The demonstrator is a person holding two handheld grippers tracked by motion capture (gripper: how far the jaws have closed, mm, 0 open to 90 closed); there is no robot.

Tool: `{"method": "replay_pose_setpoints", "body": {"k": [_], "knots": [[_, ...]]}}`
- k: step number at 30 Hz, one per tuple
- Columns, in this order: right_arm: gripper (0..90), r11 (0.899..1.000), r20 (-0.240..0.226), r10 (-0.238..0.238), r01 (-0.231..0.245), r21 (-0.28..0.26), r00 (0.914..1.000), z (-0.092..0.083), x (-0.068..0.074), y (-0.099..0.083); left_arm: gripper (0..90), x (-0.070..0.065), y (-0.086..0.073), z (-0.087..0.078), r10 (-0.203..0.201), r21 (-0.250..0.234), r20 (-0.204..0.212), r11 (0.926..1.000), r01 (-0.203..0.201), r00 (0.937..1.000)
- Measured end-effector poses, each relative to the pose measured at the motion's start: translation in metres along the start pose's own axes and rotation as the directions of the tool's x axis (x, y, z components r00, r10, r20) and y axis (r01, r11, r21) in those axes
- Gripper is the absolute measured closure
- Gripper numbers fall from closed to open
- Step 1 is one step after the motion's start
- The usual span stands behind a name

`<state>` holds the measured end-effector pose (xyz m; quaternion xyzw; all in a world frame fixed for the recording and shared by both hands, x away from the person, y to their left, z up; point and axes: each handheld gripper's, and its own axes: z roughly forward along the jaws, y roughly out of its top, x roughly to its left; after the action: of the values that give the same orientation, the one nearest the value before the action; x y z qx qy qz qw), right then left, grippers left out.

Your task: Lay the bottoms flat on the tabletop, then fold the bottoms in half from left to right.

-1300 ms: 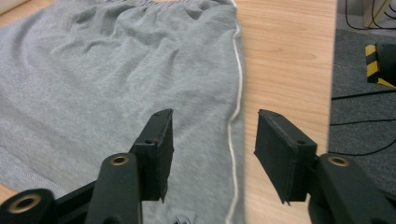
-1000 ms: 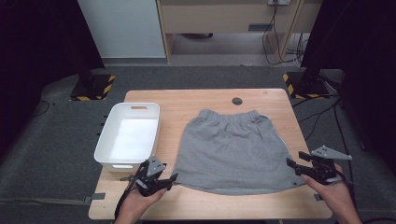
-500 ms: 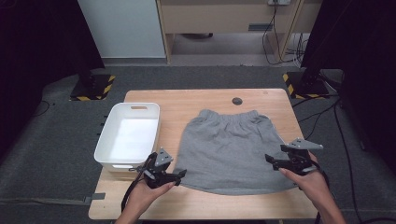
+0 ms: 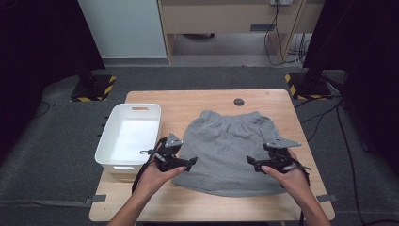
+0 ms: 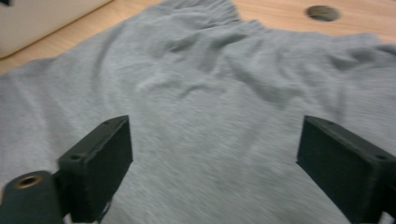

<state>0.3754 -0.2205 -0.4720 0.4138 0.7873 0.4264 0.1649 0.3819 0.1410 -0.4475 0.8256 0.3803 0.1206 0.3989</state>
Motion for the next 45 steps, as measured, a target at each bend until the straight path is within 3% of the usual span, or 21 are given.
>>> {"method": "replay_pose_setpoints", "body": {"k": [4, 12, 18, 24, 28, 32, 34, 39, 43, 45], "knots": [[16.4, 0.999, -0.042, -0.031, 0.032, 0.024, 0.9986, 0.014, 0.012, 0.004, 13.4, 0.003, 0.014, 0.008, 0.006, -0.011, 0.019, 0.9999, -0.006, 0.9998], [20.2, 0.996, -0.071, -0.076, 0.079, 0.042, 0.9946, 0.031, 0.033, 0.015, 12.0, 0.015, 0.039, 0.017, -0.018, -0.014, -0.004, 0.9997, 0.018, 0.9998], [23.5, 0.986, -0.114, -0.148, 0.155, 0.058, 0.9825, 0.041, 0.065, 0.021, 12.0, 0.017, 0.051, 0.013, -0.04, -0.023, -0.013, 0.999, 0.039, 0.9991], [27.4, 0.977, -0.156, -0.19, 0.202, 0.063, 0.9692, 0.049, 0.094, 0.023, 11.7, 0.021, 0.057, 0.008, -0.059, -0.031, -0.021, 0.9978, 0.058, 0.998], [30.4, 0.973, -0.177, -0.209, 0.222, 0.058, 0.9618, 0.054, 0.108, 0.024, 10.6, 0.024, 0.06, 0.007, -0.054, -0.023, -0.022, 0.9983, 0.053, 0.9983], [34.1, 0.974, -0.193, -0.205, 0.219, 0.054, 0.9596, 0.058, 0.116, 0.026, 10.5, 0.026, 0.065, 0.004, -0.06, -0.037, -0.029, 0.9976, 0.059, 0.9977], [37.8, 0.974, -0.198, -0.206, 0.22, 0.05, 0.9583, 0.06, 0.12, 0.027, 10.5, 0.027, 0.068, 0.003, -0.057, -0.037, -0.034, 0.9978, 0.056, 0.9978], [49.5, 0.968, -0.229, -0.231, 0.246, 0.041, 0.9456, 0.066, 0.133, 0.026, 10.6, 0.028, 0.072, -0.001, -0.06, -0.043, -0.039, 0.9974, 0.058, 0.9974], [64.2, 0.967, -0.254, -0.236, 0.252, 0.033, 0.938, 0.075, 0.144, 0.025, 10.6, 0.03, 0.073, -0.003, -0.051, -0.035, -0.048, 0.9982, 0.049, 0.9976], [70.8, 0.964, -0.276, -0.242, 0.262, 0.039, 0.9301, 0.082, 0.152, 0.024, 10.7, 0.031, 0.073, -0.004, -0.053, -0.038, -0.05, 0.998, 0.051, 0.9974]]}}
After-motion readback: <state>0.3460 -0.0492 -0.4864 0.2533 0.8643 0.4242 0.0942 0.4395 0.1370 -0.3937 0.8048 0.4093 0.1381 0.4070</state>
